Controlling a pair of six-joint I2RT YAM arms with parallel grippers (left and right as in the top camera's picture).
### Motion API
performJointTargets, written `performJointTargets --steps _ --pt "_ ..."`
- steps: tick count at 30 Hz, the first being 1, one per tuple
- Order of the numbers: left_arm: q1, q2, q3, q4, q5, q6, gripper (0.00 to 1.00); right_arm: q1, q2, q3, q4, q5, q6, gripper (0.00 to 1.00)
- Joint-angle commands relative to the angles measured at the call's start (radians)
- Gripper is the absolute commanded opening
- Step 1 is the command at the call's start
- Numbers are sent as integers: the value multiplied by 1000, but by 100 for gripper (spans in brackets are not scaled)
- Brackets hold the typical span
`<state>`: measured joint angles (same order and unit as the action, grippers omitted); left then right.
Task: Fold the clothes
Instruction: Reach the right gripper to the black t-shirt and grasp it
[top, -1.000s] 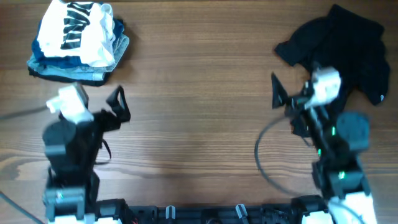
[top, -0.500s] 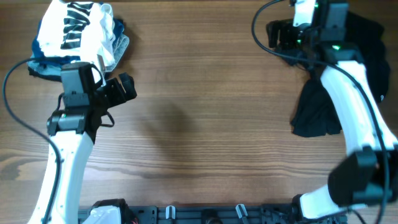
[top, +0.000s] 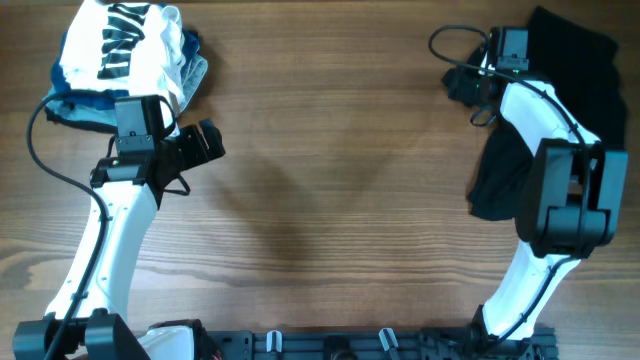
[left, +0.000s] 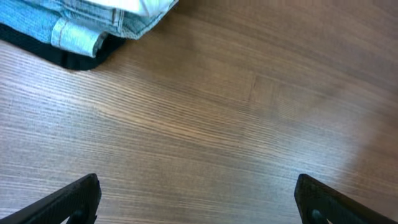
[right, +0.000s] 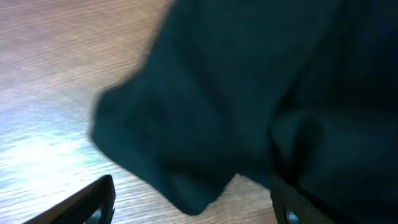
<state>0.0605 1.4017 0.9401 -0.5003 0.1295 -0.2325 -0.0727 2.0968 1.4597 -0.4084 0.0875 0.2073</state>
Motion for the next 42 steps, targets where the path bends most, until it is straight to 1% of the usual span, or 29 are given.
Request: performJointTargets --steps 1,2,5,8,10,11,13,14,17,18,23,26,27,29,32,35,40,42 --pt "-5 7 19 3 16 16 100 -1 71 21 -7 14 92 80" --pt "-5 7 19 3 16 16 100 -1 73 21 -4 3 92 79" --pt "-5 7 19 4 16 16 100 -1 77 21 16 -37 92 71" --pt "-5 7 19 4 15 16 100 0 91 20 31 -36 141 61" --pt "-4 7 19 7 15 16 100 0 114 20 39 -37 171 47" --pt "-4 7 19 9 15 16 100 0 127 20 47 -41 171 42" --pt "-4 7 19 10 15 16 100 0 150 20 58 -43 170 37" --pt "-4 7 19 9 15 16 100 0 156 20 70 -43 169 31" --pt "-5 7 19 10 15 16 100 0 153 21 100 -44 159 16" --pt "-4 7 19 10 15 16 100 0 150 23 102 -44 159 4" --pt "-3 6 19 14 -8 16 100 4 68 32 100 -246 106 4" --pt "13 5 20 31 -14 16 100 36 -48 35 69 -337 60 4" --pt "20 4 20 37 -14 16 100 60 -95 42 39 -333 45 4" --pt "40 3 20 48 -14 16 100 130 -187 53 -25 -332 1 4" --pt "75 3 20 52 -14 16 100 258 -282 54 -115 -337 3 4" --pt "104 3 20 52 -14 16 100 365 -302 54 -183 -341 6 4" --pt "146 3 20 48 -14 16 100 537 -299 54 -281 -419 -9 4" --pt "155 3 20 48 -14 16 100 581 -299 54 -295 -465 -28 4"
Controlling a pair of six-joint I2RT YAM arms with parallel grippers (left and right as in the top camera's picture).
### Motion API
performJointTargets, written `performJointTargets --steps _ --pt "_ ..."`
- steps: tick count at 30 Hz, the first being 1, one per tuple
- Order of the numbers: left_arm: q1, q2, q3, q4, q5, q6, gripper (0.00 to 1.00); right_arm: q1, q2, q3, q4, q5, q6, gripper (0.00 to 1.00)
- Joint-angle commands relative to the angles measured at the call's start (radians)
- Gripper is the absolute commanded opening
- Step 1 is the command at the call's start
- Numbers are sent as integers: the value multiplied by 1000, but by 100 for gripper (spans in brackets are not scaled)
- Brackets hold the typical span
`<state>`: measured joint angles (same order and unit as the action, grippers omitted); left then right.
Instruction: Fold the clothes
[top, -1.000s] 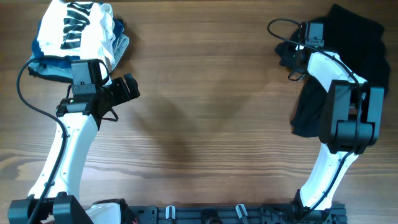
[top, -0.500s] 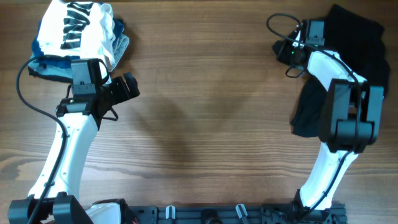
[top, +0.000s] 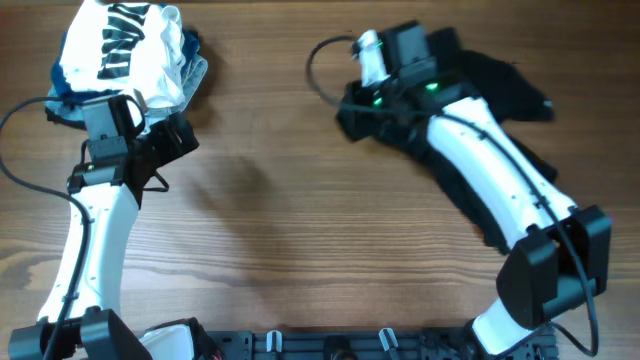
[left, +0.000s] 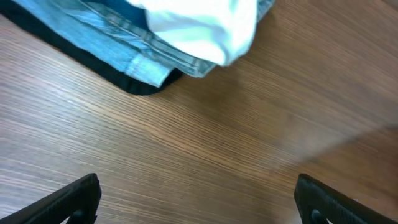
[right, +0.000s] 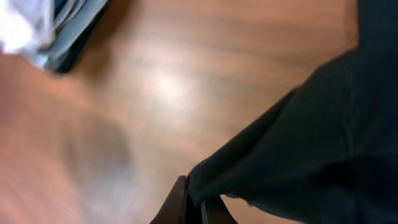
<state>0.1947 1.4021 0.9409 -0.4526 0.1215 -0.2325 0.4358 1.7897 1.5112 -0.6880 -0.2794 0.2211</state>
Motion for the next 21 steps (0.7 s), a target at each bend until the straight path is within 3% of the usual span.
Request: performJointTargets --steps 1,6,13,16,18,21 --pt "27 2 19 1 -6 16 100 106 8 3 -26 -120 -43 4" --pt "39 2 19 1 -6 16 100 225 7 3 -64 -222 -129 5" --pt "39 2 19 1 -6 16 100 279 -9 15 -187 -231 -331 20" --pt "39 2 19 1 -6 16 100 275 -52 55 -261 -154 -375 49" --pt "39 2 19 2 -4 16 100 257 -87 83 -262 -87 -317 70" --pt "38 2 19 1 43 16 100 193 -133 131 -248 -43 -253 88"
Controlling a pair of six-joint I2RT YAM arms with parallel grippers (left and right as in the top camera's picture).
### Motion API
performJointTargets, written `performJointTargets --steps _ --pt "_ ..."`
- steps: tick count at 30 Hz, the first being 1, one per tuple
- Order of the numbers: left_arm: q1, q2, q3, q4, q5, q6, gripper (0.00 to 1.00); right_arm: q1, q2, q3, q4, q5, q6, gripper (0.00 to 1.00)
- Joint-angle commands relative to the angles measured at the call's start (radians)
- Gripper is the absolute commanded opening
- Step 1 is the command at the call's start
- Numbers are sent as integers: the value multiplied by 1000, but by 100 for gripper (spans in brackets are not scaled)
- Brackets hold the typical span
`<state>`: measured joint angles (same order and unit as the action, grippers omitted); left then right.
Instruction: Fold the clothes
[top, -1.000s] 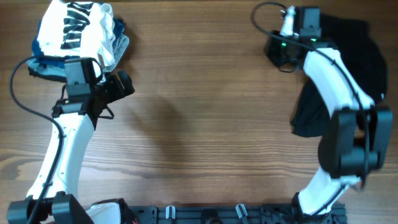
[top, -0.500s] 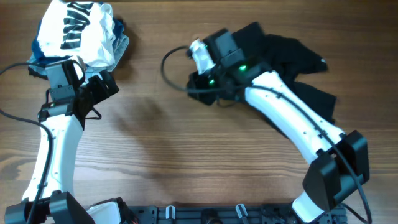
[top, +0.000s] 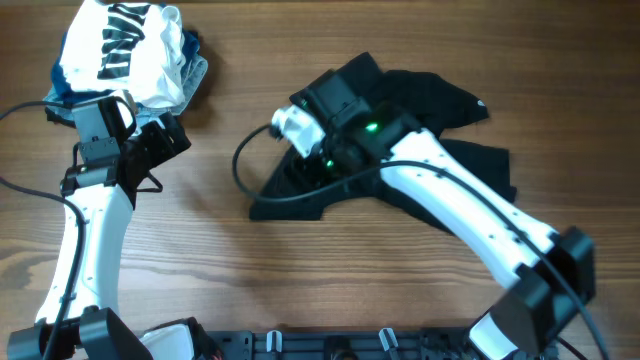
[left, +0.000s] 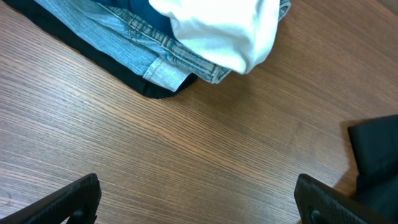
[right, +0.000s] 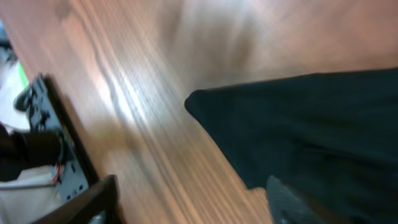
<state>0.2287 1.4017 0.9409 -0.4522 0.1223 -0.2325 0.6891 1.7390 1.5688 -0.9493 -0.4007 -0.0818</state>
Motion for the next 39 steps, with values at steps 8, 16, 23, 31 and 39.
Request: performJointTargets --steps 8,16,23,31,39 --pt "-186 14 19 -10 150 100 100 -352 -93 73 -46 298 273 92" --pt "-401 167 19 -69 56 136 100 -473 -52 72 -64 311 276 93" --pt "-422 313 19 -171 56 174 87 -509 14 48 -160 316 311 95" --pt "-441 341 11 -263 113 203 74 -607 26 -119 -38 306 319 98" --pt "-478 343 -13 -246 158 203 77 -615 38 -189 21 274 317 97"
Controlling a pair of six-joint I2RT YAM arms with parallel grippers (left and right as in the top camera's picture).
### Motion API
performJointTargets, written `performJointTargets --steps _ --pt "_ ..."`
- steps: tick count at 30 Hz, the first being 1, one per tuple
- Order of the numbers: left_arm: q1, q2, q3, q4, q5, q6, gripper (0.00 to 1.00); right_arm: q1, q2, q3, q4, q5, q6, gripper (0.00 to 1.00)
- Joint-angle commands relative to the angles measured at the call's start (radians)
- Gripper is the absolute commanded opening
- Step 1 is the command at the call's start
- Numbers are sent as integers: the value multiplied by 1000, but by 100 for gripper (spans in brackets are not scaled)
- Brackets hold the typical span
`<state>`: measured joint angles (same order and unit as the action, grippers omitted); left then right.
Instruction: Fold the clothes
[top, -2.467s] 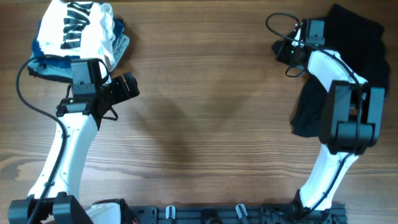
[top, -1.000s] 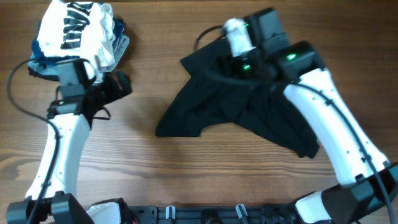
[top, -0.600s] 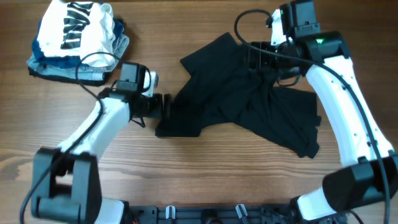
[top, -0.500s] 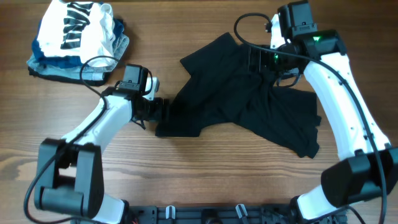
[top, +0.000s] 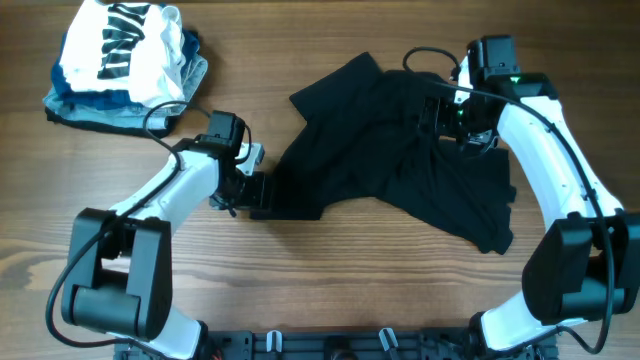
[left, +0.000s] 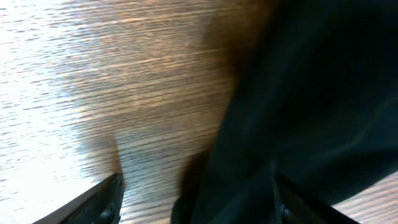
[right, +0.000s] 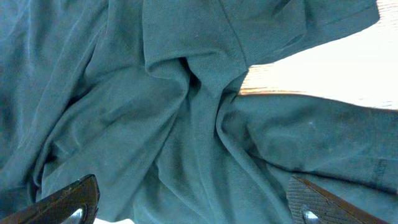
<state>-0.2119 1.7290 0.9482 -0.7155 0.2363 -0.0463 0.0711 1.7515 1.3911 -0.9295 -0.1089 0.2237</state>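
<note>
A black garment (top: 400, 170) lies crumpled and partly spread on the wooden table, right of centre. My left gripper (top: 252, 190) is at its lower left corner. In the left wrist view the left gripper (left: 196, 202) is open, fingers wide apart, with the black cloth (left: 311, 93) reaching in between them. My right gripper (top: 442, 112) hovers over the garment's upper right part. In the right wrist view the right gripper (right: 199, 202) is open above wrinkled folds of cloth (right: 186, 112), holding nothing.
A stack of folded clothes (top: 125, 55), a white printed shirt on top of jeans, sits at the table's far left corner. Bare wood (top: 300, 280) runs along the front. The arms' base rail (top: 340, 345) lines the near edge.
My left gripper has moved from beside the folded stack to the garment's lower left corner. My right gripper has moved from the garment's left part to its upper right. The garment lies further to the right.
The black garment lay bunched at the far right, both grippers open, the left one near the folded stack. Then my right gripper was shut on it nearer the centre. Then the garment lay mid-table with the gripper open. Now both open grippers are at opposite sides of it.
</note>
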Motion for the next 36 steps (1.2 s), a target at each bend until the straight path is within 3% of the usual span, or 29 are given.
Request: performJointTargets --steps 1,3,4,7,14,17,21,30,33,36 --pt "-50 15 -31 32 44 16 77 3 25 -13 1 -18 11 97" --pt "-78 16 -41 48 44 13 70 3 25 -18 -11 -18 8 96" --pt "-91 16 -41 50 44 6 57 3 25 -24 -16 -18 -2 95" --pt "-124 16 -41 71 43 -38 4 3 25 -65 -13 -18 -24 94" --pt "-77 16 -41 136 -48 -199 4 3 26 -204 148 142 -48 89" --pt "-14 16 -41 136 -52 -233 4 0 26 -254 240 185 -70 78" --pt "93 16 -41 146 -66 -298 4 -43 26 -290 288 190 -7 78" --pt "259 16 -41 168 -63 -307 4 -159 26 -290 237 100 13 82" --pt "261 16 -41 174 -62 -307 4 -158 27 -303 235 69 13 70" --pt "261 16 -41 175 -63 -307 4 -159 27 -338 245 58 23 68"
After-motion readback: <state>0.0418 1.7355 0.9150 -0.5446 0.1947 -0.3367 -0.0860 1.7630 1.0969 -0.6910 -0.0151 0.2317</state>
